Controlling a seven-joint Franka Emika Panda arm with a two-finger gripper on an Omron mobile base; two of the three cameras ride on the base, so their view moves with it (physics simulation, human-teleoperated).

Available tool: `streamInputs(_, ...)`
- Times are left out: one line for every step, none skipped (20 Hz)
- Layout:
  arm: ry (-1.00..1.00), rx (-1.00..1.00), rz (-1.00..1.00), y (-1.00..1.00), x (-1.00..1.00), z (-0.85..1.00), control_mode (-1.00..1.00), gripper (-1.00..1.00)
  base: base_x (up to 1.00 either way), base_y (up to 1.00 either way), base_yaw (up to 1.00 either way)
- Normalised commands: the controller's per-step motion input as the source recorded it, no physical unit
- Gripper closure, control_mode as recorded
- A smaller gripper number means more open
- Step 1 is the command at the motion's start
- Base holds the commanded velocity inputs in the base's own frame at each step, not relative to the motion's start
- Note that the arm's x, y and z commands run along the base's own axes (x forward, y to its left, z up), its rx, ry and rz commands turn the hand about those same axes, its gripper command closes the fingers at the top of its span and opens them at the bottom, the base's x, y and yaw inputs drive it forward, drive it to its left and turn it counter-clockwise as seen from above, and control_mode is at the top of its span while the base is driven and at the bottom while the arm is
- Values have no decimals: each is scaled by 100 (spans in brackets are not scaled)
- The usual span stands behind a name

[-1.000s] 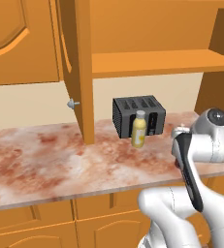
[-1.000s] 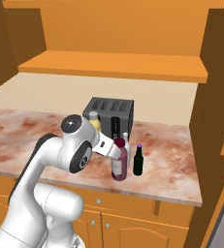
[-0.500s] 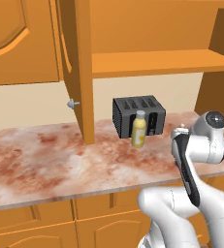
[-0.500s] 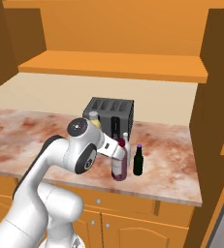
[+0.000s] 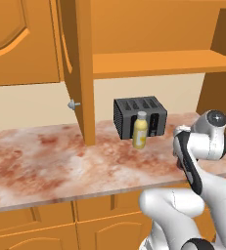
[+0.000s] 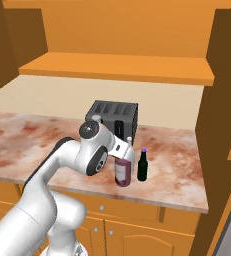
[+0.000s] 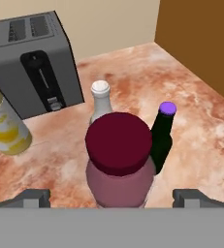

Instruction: Sort all alcoholic drinks to one cabinet, and non-alcoholic drinks to the other.

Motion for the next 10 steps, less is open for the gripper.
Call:
streamInputs(0,0,0,-8,38,0,-100,-100,0,0,0)
streamInputs(0,0,0,-7,35,0,-100,-100,0,0,0)
streamInputs(0,0,0,-7,34,0,-100,-100,0,0,0)
streamInputs(0,0,0,-10,30,-4,-100,-100,0,0,0)
streamInputs(0,0,0,-10,27,-9,-100,-100,0,0,0)
streamInputs(0,0,0,-9,31,-11,-100,-100,0,0,0)
streamInputs(0,0,0,-8,31,-14,-100,-100,0,0,0)
streamInputs(0,0,0,-6,28,-17,-100,-100,0,0,0)
streamInputs(0,0,0,-6,27,-20,-100,-100,0,0,0)
streamInputs(0,0,0,-7,26,-19,-100,-100,0,0,0)
